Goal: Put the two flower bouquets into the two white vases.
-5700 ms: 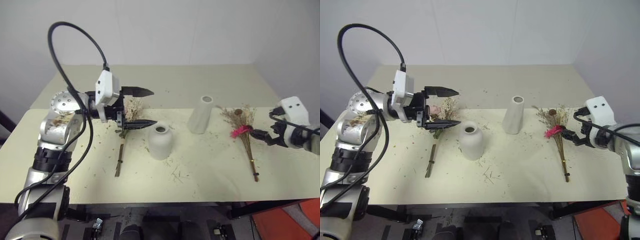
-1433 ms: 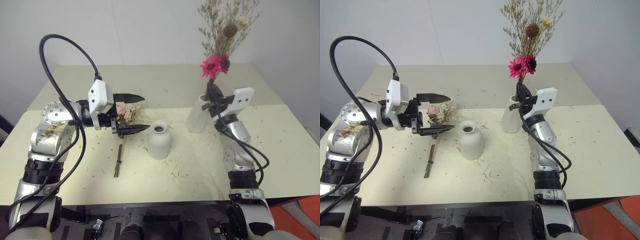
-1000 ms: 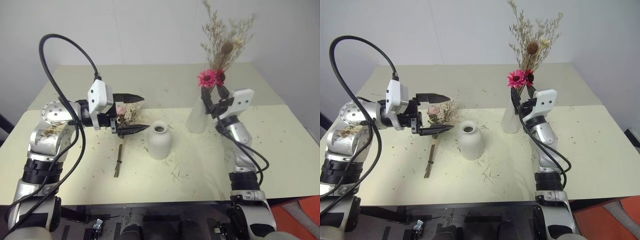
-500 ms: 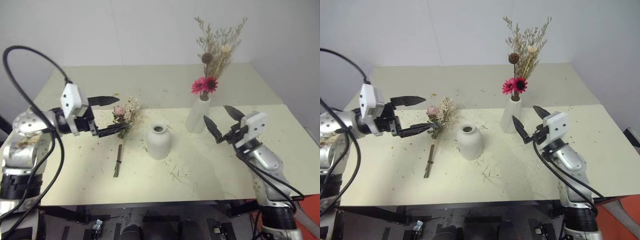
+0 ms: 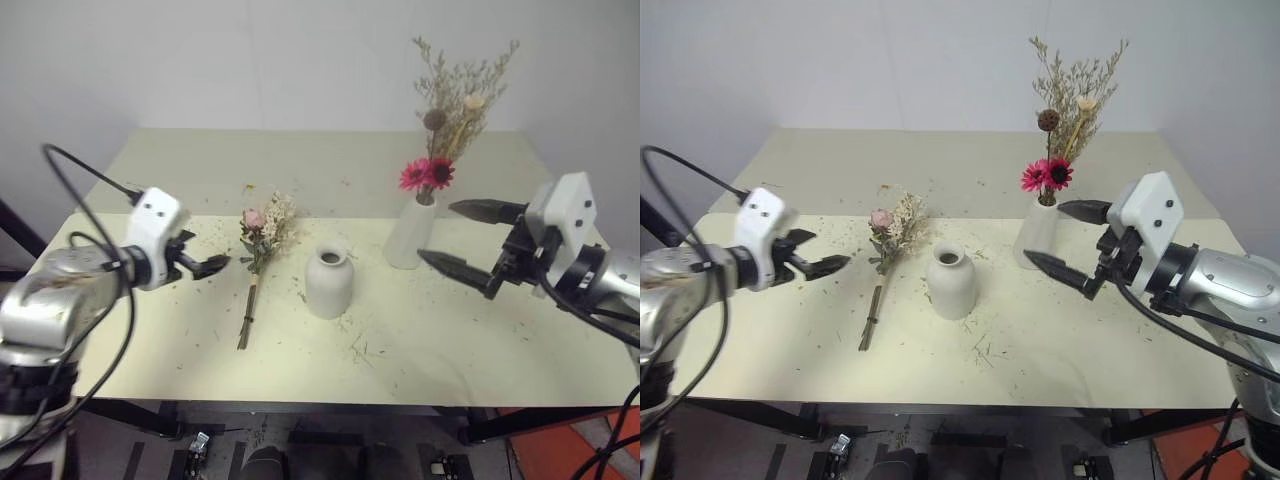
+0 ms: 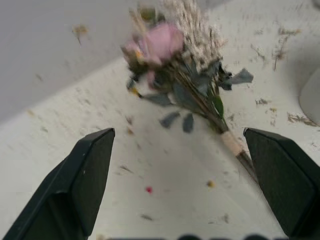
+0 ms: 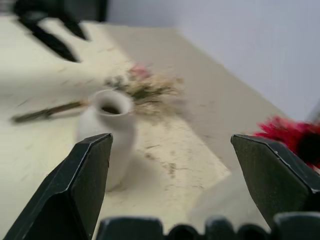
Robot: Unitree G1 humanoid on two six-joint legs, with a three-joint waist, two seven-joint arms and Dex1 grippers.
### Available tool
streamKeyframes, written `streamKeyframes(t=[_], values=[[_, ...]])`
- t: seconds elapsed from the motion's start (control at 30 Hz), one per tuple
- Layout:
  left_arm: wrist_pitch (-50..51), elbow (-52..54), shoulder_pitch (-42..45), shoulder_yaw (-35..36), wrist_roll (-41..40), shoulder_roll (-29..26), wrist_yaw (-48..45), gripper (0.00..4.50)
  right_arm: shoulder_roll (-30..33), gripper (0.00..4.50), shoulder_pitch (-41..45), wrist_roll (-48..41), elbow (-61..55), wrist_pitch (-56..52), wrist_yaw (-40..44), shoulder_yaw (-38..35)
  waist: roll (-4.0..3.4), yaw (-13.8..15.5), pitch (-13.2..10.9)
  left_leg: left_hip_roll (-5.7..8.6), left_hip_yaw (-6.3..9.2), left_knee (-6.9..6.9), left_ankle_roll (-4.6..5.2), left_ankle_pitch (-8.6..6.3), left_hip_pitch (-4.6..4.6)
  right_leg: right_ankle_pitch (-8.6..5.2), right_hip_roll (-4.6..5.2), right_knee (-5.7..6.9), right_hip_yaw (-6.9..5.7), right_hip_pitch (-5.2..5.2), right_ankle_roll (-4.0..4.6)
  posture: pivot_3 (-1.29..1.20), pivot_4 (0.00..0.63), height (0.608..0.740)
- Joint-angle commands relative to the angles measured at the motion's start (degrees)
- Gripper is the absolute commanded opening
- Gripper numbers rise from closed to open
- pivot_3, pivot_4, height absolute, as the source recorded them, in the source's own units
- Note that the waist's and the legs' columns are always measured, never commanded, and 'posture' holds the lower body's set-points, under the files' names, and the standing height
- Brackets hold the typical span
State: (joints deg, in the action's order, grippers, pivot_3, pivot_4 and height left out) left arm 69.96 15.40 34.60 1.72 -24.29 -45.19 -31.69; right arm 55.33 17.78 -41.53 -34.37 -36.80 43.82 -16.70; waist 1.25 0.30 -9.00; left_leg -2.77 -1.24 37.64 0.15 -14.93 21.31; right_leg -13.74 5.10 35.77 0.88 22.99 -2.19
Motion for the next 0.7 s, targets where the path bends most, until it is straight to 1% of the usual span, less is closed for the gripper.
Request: streamKeyframes(t=[0.03, 0.1, 0.2, 0.3, 0.4, 0.63, 0.7], values=[[8.17, -1.86, 4.29, -2.06, 1.29, 3.28, 4.47, 4.50, 0.95, 4.45, -0.99, -0.57, -0.83, -1.93, -0.77, -2.14, 0.04, -0.12, -0.01, 0.00, 0.01, 0.00, 0.00, 0.00, 0.03, 0.00, 0.00, 0.00, 0.01, 0.01, 0.00, 0.00, 0.150, 0.740], [11.09, -3.65, 6.48, -1.81, 0.56, 5.45, 5.11, 4.50, 1.45, 4.45, -2.52, 1.39, -1.34, -2.29, -1.66, -1.67, 0.07, -0.41, -0.03, 0.00, 0.01, 0.00, 0.01, 0.00, 0.09, 0.00, -0.01, 0.01, 0.03, 0.10, 0.00, 0.00, 0.150, 0.740], [13.93, -4.93, 8.18, -2.83, -0.48, 6.80, 4.47, 4.50, 1.85, 4.45, -2.98, 1.51, -2.48, -3.71, -2.74, -1.57, 0.06, -0.97, -0.03, 0.00, 0.04, 0.00, 0.01, 0.00, 0.14, 0.00, -0.02, 0.04, 0.03, 0.17, 0.02, 0.00, 0.150, 0.740], [12.44, -8.21, 9.82, -6.13, 1.26, 8.36, 5.47, 4.50, 2.59, 4.45, -1.44, -0.18, -4.32, -5.50, -3.40, -2.23, 0.06, -0.99, -0.03, 0.01, 0.05, 0.03, 0.01, 0.00, 0.09, 0.00, 0.00, 0.05, 0.03, 0.11, 0.02, 0.00, 0.150, 0.740], [11.24, -11.92, 11.32, -7.77, 2.26, 9.29, 5.75, 4.50, 3.12, 4.45, -0.23, -1.23, -5.15, -6.66, -3.76, -2.73, 0.06, -1.00, -0.03, 0.02, 0.08, 0.05, 0.01, 0.00, 0.04, 0.00, -0.01, 0.08, 0.03, 0.07, 0.02, 0.00, 0.150, 0.740], [7.58, -20.89, 13.06, -10.08, 5.23, 13.32, 6.52, 4.50, 3.44, 4.45, -2.05, -0.53, -5.71, -7.72, -4.09, -4.13, 0.06, -0.82, -0.03, 0.04, 0.11, 0.05, 0.02, 0.00, 0.17, 0.00, 0.01, 0.02, 0.00, 0.11, 0.02, 0.00, 0.150, 0.740], [7.67, -22.81, 13.99, -9.97, 5.57, 14.29, 6.57, 4.10, 3.41, 4.50, -2.32, -0.50, -6.12, -7.86, -4.36, -4.33, 0.07, -0.74, -0.03, 0.04, 0.12, 0.09, 0.01, 0.00, 0.19, 0.00, 0.02, 0.03, -0.02, 0.12, 0.02, 0.00, 0.150, 0.740]])
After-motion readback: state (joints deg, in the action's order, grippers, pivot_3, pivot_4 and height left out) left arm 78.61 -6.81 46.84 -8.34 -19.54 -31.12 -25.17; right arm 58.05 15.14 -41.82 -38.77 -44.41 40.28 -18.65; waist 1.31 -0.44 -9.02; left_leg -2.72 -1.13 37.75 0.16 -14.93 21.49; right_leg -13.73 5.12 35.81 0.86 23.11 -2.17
